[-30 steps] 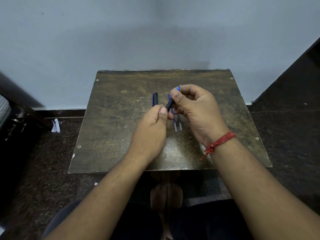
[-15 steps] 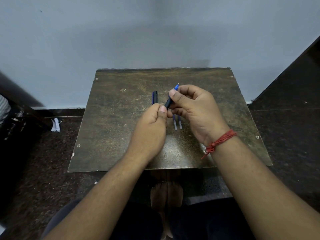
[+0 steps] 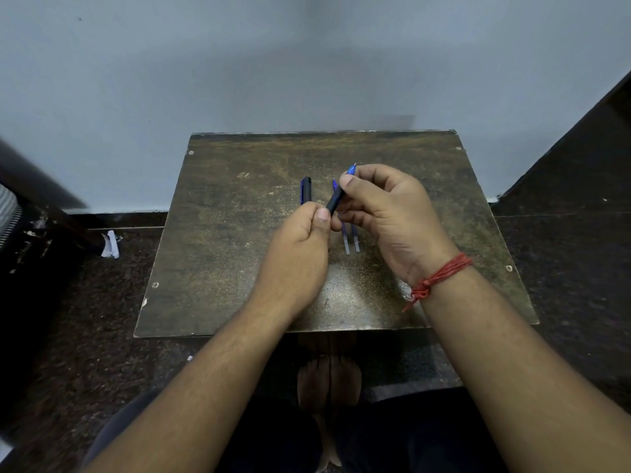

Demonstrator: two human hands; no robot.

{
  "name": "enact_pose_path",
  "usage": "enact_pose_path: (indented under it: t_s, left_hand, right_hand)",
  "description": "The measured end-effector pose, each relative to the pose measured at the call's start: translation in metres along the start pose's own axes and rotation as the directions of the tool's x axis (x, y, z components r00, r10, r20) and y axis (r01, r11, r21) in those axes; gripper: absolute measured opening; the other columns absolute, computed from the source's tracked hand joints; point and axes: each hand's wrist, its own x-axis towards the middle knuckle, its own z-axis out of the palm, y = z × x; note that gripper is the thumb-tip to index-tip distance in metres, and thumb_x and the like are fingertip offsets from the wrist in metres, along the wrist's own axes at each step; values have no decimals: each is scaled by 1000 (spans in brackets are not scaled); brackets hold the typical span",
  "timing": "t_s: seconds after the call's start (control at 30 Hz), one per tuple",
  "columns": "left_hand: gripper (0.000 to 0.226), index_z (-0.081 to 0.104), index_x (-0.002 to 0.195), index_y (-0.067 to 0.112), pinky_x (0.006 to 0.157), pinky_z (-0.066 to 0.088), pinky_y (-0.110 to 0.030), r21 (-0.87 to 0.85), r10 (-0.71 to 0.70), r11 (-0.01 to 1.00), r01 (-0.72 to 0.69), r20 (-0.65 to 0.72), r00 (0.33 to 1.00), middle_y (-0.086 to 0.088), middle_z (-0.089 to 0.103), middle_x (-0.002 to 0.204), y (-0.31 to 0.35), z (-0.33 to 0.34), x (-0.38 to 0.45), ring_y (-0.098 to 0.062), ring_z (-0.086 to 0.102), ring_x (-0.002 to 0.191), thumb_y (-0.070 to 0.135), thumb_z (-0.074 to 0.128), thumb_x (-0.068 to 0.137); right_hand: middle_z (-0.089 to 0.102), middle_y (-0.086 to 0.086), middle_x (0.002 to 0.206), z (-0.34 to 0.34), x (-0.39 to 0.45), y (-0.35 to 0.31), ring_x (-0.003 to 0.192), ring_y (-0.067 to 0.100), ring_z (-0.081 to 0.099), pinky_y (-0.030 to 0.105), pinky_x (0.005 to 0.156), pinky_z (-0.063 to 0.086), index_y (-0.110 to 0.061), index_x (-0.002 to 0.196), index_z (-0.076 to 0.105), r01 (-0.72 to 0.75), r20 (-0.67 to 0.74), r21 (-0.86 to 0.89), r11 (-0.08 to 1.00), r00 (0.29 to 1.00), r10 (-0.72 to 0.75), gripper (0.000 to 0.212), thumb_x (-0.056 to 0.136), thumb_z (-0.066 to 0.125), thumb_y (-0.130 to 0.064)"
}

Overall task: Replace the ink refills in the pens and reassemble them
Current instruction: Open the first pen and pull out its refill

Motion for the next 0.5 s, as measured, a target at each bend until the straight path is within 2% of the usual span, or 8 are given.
enact_pose_path:
  t_s: [0.1,0.17,0.23,0.33,0.47,0.5]
  left_hand:
    - [32,60,85,23,49,27,-29,2,-7,1000,7,-12,1000,13,42,55,0,0,0,-4,34,46,38,37,101]
    - [32,60,84,24,49,27,-29,9,-4,1000,4,-17,1000,13,42,55,0,1,-1,-4,35,46,37,37,101]
    - [31,60,85,24,50,28,-28,25,6,1000,-5,-22,1000,13,43,56,1,1,-2,-3,35,46,37,37,102]
    - [31,60,87,20,50,29,-27,40,7,999,-5,-26,1000,13,43,57,3,1,-3,-3,36,47,32,37,104]
    - [31,61,90,18,51,30,-27,60,3,998,-1,-27,1000,12,43,58,5,0,-4,-3,36,47,30,37,105]
    - [31,61,89,18,52,30,-28,64,2,998,0,-31,1000,12,43,58,5,0,-4,-3,36,48,30,37,105]
  right_hand:
    - [76,17,98,0,-2,-5,90,28,74,38,84,59,0,109,67,-40,25,119,992,999,37,20,94,53,4]
    - [75,20,106,1,-3,-6,102,33,73,39,91,58,-1,111,65,-46,16,152,987,999,44,19,95,56,1]
    - [75,18,102,2,-2,-4,96,34,73,41,89,59,-6,102,65,-13,-13,95,995,1000,14,9,94,65,-10]
    - [70,16,86,2,0,1,76,31,67,41,73,58,-9,91,61,4,-38,8,1000,999,-4,14,90,72,-17]
    - [70,16,84,3,-1,-2,71,25,68,35,68,57,-5,93,64,-23,7,67,997,1000,23,3,95,61,-4]
    - [71,15,86,3,-1,-3,75,25,70,34,69,58,-3,96,65,-31,15,94,995,999,30,12,95,54,1]
